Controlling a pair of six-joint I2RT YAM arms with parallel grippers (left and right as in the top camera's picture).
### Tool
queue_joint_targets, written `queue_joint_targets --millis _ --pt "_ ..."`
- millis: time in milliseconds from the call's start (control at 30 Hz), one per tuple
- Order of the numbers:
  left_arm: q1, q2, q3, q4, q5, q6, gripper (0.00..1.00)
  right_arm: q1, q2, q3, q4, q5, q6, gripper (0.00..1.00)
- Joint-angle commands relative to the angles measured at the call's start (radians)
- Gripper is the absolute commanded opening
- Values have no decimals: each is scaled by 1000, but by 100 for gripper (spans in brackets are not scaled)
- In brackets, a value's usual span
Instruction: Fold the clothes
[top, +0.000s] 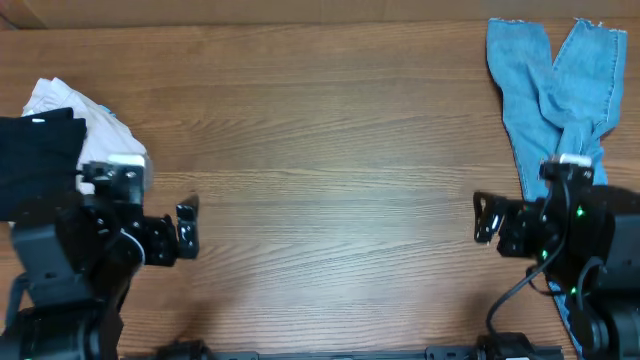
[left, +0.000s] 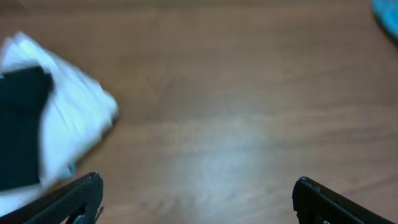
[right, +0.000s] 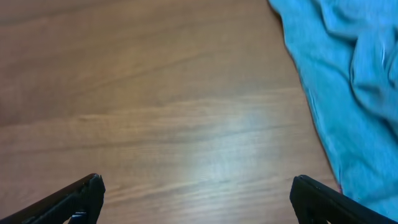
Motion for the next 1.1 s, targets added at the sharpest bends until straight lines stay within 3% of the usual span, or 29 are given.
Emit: queue_joint_targets --millis 0,133,500,667,1067 --pt "-2 4 -47 -60 18 -21 100 3 -2 -13 -42 13 5 100" --pt "-2 31 -55 -129 17 -21 100 3 -1 -13 -55 13 5 100" --pt "-2 74 -55 -130 17 -21 100 3 -9 -29 8 32 -30 100" --pt "-2 87 -55 -130 17 -21 100 2 -85 -159 209 31 -91 100" --pt "-2 100 -55 -130 17 -21 100 3 -502 -717 773 -11 -90 100"
